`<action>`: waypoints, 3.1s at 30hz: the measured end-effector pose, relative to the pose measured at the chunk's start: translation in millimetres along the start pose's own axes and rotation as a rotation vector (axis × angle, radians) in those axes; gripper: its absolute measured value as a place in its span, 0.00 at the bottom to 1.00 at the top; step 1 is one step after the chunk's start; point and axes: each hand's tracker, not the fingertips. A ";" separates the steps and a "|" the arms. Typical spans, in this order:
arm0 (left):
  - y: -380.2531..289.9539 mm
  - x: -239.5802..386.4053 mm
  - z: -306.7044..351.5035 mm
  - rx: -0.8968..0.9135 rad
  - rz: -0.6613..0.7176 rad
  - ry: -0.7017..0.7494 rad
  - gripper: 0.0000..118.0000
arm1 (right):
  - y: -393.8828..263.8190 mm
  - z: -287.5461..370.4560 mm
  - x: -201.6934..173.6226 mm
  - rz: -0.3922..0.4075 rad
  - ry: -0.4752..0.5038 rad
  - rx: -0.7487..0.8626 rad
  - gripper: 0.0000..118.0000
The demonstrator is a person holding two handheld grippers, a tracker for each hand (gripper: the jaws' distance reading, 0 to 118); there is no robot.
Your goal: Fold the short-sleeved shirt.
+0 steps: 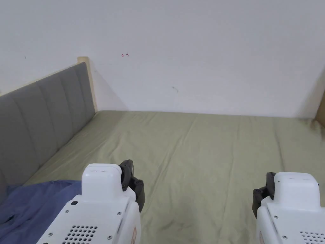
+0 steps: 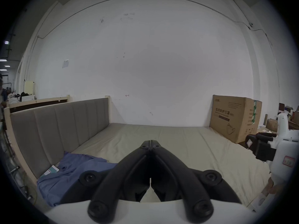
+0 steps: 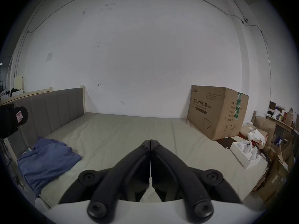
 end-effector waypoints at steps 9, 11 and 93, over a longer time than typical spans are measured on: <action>7.7 -36.1 16.1 -0.010 -0.009 0.104 0.00 | 17.1 -3.5 -45.9 -0.013 0.236 -0.022 0.00; 11.0 -54.0 26.1 -0.022 -0.010 0.173 0.00 | 19.9 -4.9 -69.3 -0.011 0.332 -0.026 0.00; -94.8 225.1 -166.9 -0.931 0.109 -0.896 0.00 | -25.1 -49.8 165.3 -0.248 -0.208 -0.360 0.00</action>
